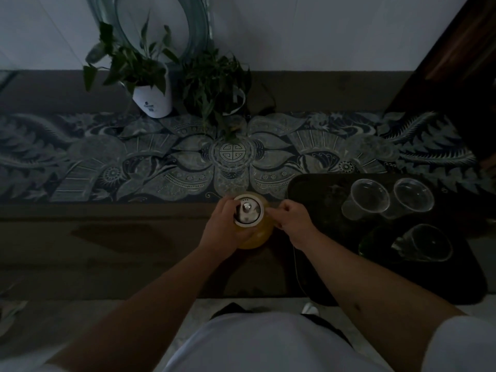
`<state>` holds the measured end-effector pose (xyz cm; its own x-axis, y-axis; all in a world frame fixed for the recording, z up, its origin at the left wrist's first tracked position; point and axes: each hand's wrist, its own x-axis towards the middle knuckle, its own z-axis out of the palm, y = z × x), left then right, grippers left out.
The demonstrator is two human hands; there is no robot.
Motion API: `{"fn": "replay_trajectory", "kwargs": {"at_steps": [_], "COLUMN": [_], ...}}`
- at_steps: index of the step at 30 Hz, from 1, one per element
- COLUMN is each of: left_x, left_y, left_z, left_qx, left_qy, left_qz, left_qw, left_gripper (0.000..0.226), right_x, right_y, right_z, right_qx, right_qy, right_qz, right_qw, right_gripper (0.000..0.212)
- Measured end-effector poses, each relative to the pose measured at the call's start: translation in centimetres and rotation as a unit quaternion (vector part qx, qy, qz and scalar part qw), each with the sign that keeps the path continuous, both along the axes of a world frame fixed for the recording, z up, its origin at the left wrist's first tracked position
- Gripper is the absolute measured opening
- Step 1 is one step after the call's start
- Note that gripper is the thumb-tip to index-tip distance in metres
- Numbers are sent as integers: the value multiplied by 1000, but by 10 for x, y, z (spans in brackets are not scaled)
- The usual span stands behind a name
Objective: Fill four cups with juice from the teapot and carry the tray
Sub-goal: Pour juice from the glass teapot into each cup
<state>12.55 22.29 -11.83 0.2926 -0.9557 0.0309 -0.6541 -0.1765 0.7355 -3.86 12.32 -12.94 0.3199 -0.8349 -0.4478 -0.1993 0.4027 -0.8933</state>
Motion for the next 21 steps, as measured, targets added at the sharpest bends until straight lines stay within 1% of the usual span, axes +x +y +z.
{"fn": "replay_trajectory", "kwargs": {"at_steps": [4,7,10,13,18,21], "left_x": [-3,-5,-5,-5,-4,-3], "left_y": [-1,-2,-3,-4,-6,-6], "left_z": [0,2,5,8,11,11], "left_qx": [6,3,16,20,10,13], "left_qy": [-11,-26,-14,-6,0,-3], "left_qz": [-13,-17,-6,-6,-15,-14], "left_qw": [1000,1000,1000,1000,1000,1000], "left_gripper": [75,75,73,70,67,68], "right_x": [2,3,1,-1,1,0], "right_y": [-2,-3,-8,-14,-17,-16], "right_z": [-8,-10,-10,-8,-8,-6], "right_qx": [-40,-77,-108,-104,-68,-49], "right_qy": [12,27,41,39,36,31], "right_qz": [-16,-12,25,62,56,56], "right_qw": [999,997,993,992,995,997], "right_gripper": [42,43,44,44,51,46]}}
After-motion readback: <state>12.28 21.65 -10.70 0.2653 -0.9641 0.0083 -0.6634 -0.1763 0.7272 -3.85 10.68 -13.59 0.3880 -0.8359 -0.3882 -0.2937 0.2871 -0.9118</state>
